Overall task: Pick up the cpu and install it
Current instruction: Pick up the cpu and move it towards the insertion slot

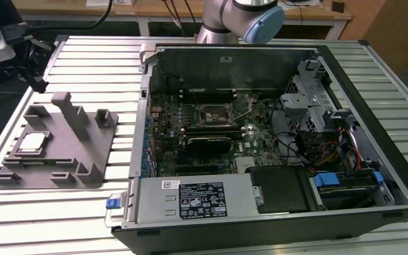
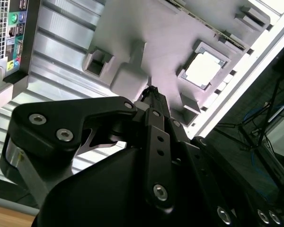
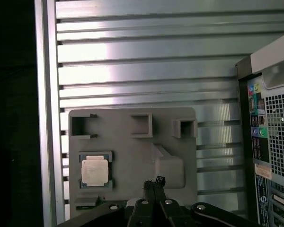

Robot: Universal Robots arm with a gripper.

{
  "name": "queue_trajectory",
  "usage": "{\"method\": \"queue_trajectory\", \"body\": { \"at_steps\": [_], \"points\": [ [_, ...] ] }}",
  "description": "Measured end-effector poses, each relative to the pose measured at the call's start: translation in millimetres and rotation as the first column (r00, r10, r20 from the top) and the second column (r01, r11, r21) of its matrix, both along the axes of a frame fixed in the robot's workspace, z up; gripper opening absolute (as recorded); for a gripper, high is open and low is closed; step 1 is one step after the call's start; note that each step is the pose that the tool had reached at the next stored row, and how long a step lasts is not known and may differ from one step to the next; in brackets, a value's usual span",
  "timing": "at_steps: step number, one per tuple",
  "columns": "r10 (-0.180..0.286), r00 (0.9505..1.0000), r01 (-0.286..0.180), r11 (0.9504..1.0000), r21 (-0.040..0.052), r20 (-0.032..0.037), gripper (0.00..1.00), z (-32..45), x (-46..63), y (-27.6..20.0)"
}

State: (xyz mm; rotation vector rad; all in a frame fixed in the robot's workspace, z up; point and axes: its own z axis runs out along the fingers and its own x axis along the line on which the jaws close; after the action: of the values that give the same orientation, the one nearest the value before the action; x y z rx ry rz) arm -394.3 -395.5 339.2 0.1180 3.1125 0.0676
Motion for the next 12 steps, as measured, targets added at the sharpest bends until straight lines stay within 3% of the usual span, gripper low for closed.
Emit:
{"method": "queue_trajectory", "body": {
  "at_steps": [12],
  "points": [
    [0.000, 1.0000, 0.000, 1.0000, 0.0000, 0.0000, 0.11, -12.3, -12.9, -0.3]
  ]
}}
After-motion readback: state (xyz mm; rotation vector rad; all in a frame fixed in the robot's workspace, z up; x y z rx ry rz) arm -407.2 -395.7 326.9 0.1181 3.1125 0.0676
